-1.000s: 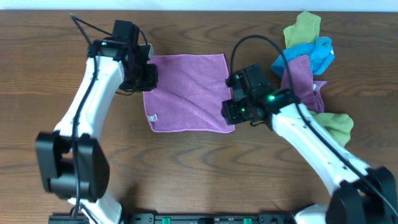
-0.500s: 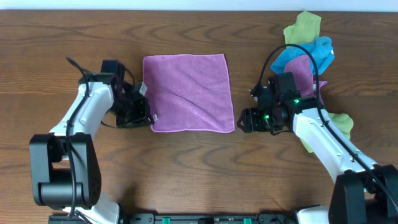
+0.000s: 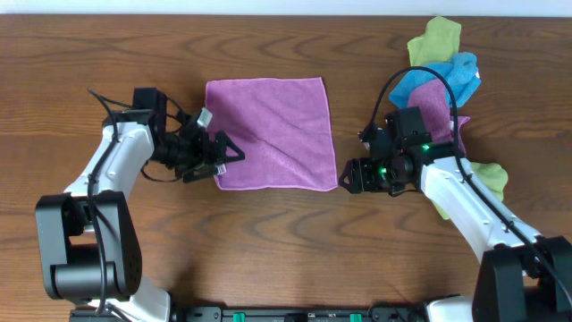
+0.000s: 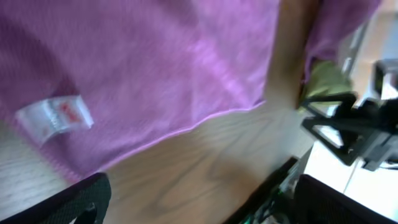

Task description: Fold the cloth

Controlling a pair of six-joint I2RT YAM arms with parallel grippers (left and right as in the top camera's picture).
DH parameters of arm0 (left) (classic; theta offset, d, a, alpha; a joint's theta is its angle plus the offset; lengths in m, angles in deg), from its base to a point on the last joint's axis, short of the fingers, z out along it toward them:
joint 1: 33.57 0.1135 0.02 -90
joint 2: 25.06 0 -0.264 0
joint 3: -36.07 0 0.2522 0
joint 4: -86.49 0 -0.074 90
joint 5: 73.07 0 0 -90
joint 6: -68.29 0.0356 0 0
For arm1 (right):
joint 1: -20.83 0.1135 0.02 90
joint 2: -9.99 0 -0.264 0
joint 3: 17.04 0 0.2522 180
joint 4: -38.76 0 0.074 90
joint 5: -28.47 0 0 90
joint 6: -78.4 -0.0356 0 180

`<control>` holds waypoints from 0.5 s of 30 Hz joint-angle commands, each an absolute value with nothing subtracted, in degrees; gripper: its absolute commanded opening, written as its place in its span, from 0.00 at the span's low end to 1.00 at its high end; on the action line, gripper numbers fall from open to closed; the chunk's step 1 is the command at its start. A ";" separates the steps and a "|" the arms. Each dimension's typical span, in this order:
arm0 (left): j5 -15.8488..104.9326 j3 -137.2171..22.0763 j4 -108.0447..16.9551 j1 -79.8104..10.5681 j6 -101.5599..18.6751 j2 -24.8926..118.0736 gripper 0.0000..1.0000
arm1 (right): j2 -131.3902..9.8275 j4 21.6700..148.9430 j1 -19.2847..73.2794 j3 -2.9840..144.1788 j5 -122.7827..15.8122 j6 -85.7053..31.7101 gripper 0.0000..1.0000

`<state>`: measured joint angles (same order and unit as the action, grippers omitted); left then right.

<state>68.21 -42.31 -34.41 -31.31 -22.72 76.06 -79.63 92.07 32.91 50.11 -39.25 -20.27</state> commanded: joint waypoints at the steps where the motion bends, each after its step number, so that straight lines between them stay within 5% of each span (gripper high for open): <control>1: 72.08 -42.29 -36.75 -31.00 -27.05 74.88 0.95 | -80.00 92.09 32.43 49.91 -38.04 -19.65 0.70; 9: 66.25 -42.29 -30.58 -30.92 -27.09 74.88 0.99 | -80.00 91.98 32.41 49.91 -36.60 -19.65 0.70; 15: 62.25 -42.29 -28.90 -30.63 -26.87 74.32 0.83 | -80.00 92.05 32.43 49.91 -36.60 -19.65 0.69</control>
<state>64.76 -42.31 -29.16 -31.29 -27.01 76.06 -79.63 92.09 32.91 50.11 -37.50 -20.24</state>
